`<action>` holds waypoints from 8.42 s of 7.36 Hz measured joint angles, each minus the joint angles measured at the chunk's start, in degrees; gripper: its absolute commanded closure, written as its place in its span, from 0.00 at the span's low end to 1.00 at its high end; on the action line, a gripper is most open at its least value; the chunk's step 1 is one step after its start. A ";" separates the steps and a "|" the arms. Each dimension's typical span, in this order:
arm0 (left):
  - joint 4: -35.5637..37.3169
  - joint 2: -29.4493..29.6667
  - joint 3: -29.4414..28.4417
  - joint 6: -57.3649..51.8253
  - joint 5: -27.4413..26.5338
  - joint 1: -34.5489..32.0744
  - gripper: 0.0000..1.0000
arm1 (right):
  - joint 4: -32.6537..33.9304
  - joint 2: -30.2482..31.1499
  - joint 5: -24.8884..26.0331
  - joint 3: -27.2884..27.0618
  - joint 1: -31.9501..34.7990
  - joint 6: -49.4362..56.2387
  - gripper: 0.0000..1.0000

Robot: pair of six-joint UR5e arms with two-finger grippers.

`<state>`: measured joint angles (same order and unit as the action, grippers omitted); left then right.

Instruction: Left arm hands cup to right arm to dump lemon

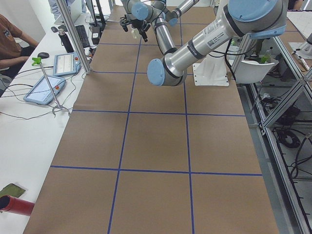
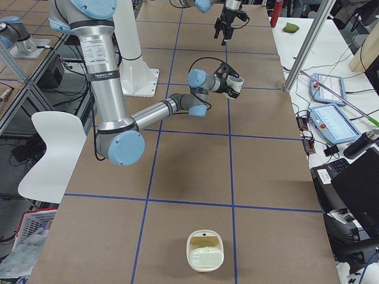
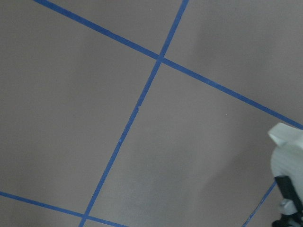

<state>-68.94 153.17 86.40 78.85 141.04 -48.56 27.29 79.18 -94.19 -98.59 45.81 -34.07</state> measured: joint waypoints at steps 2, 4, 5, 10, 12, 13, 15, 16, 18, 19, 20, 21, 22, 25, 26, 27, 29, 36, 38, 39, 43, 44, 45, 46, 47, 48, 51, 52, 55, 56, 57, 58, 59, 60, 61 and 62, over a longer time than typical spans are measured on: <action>0.05 -0.12 0.08 0.05 -0.04 -0.04 0.00 | 0.22 6.08 -0.35 -0.06 5.04 -4.90 1.00; 0.13 -0.17 0.39 0.07 0.01 -0.04 0.00 | 0.25 10.97 0.30 0.72 11.56 -6.88 1.00; 0.17 -0.21 0.57 0.10 0.02 -0.04 0.00 | 0.12 12.29 0.03 1.52 15.27 -6.16 1.00; 0.35 -2.74 3.86 0.66 -0.05 0.11 0.00 | -0.78 22.37 -0.92 2.58 26.87 -4.85 1.00; 0.44 -3.79 4.83 0.69 -0.07 0.12 0.00 | -4.60 26.42 -0.75 3.17 28.78 -4.97 1.00; 0.46 -3.96 5.00 0.69 -0.09 0.08 0.00 | -8.52 29.39 -0.73 3.33 29.39 -5.37 1.00; 0.57 -4.33 5.41 0.69 -0.19 0.00 0.00 | -17.14 33.71 -0.89 4.98 30.23 -9.17 1.00; 0.85 -4.41 5.61 0.69 -0.27 -0.02 0.00 | -21.06 34.30 -1.11 6.80 30.44 -11.82 1.00; 2.07 -4.43 6.44 0.69 -0.44 -0.04 0.00 | -28.73 34.12 -2.20 10.75 30.89 -19.73 1.00; 2.44 -4.43 6.75 0.69 -0.48 -0.04 0.00 | -31.39 33.94 -2.88 11.65 31.13 -24.38 1.00; 2.59 -4.43 6.88 0.69 -0.56 -0.04 0.00 | -33.81 33.79 -3.21 12.09 31.27 -28.96 1.00; 2.64 -4.45 6.89 0.69 -0.68 -0.04 0.00 | -35.99 33.51 -3.39 12.38 31.31 -33.08 1.00; 2.66 -4.46 6.88 0.69 -0.73 -0.04 0.00 | -38.25 32.88 -3.60 13.07 31.34 -37.09 1.00; 2.67 -4.46 6.87 0.69 -0.77 -0.04 0.00 | -50.32 28.96 -4.34 23.43 31.35 -45.79 1.00; 2.67 -4.45 6.90 0.69 -0.77 -0.04 0.00 | -52.89 28.11 -4.55 25.46 31.35 -49.56 1.00; 2.67 -4.41 6.93 0.69 -0.77 -0.04 0.00 | -54.77 27.55 -4.88 26.27 31.44 -54.08 1.00; 2.67 -4.35 6.94 0.64 -0.77 -0.12 0.00 | -56.36 26.49 -7.46 26.67 33.49 -60.32 1.00; 2.71 -3.78 7.37 0.60 -0.77 -1.37 0.00 | -57.05 18.27 -23.28 32.48 45.98 -77.09 1.00; 2.68 -3.76 7.40 0.59 -0.81 -1.54 0.00 | -59.43 18.83 -24.53 32.64 46.36 -81.88 1.00; 2.67 -3.76 7.40 0.57 -0.81 -1.64 0.00 | -60.26 19.37 -25.22 32.79 46.78 -82.82 1.00; 2.67 -3.76 7.36 0.56 -0.86 -1.63 0.00 | -60.85 19.70 -29.40 34.32 52.57 -82.84 1.00; 2.67 -3.77 7.37 0.56 -0.86 -1.63 0.00 | -60.86 19.76 -30.29 34.53 54.40 -82.70 1.00; 2.67 -3.78 7.38 0.56 -0.86 -1.63 0.00 | -60.86 19.65 -30.90 34.86 55.67 -82.60 1.00; 2.67 -3.80 7.38 0.58 -0.86 -1.63 0.00 | -60.86 19.11 -31.17 35.76 56.28 -82.53 1.00; 2.67 -3.82 7.38 0.60 -0.86 -1.63 0.00 | -60.86 18.25 -31.23 36.89 56.52 -82.56 1.00; 2.67 -3.83 7.38 0.58 -0.86 -1.63 0.00 | -60.86 17.40 -31.19 37.67 56.62 -83.00 1.00; 2.67 -3.82 7.38 0.52 -1.11 -1.60 0.00 | -61.45 15.69 -31.37 38.11 56.65 -89.82 1.00; 2.67 -3.86 7.38 0.49 -1.22 -1.59 0.00 | -63.25 15.58 -31.44 38.11 56.62 -92.87 1.00; 2.63 -4.14 7.38 0.28 -1.61 -1.58 0.00 | -67.51 15.56 -32.43 38.12 56.58 -99.07 1.00; 2.65 -4.17 7.38 0.26 -1.71 -1.55 0.00 | -68.61 15.52 -32.58 38.12 56.58 -101.66 1.00; 2.66 -4.19 7.38 0.26 -1.86 -1.54 0.00 | -70.00 15.50 -32.69 38.12 56.58 -104.57 1.00; 2.66 -4.19 7.38 0.25 -2.11 -1.54 0.00 | -71.21 15.49 -32.76 38.12 56.58 -107.24 1.00; 2.67 -4.19 7.38 0.23 -2.30 -1.54 0.00 | -72.02 15.48 -32.79 38.12 56.58 -109.42 1.00; 2.67 -4.18 7.38 0.20 -2.41 -1.54 0.00 | -72.56 15.48 -32.81 38.15 56.58 -110.96 1.00; 2.67 -4.12 7.38 0.18 -2.48 -1.54 0.00 | -72.90 15.49 -32.81 38.23 56.58 -111.82 1.00; 2.65 -4.04 7.37 0.15 -2.51 -1.54 0.00 | -73.05 15.53 -32.77 38.40 56.58 -112.17 1.00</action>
<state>-66.29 149.13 93.76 79.00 138.53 -50.10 -45.76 94.71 -126.96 -60.19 102.39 -146.24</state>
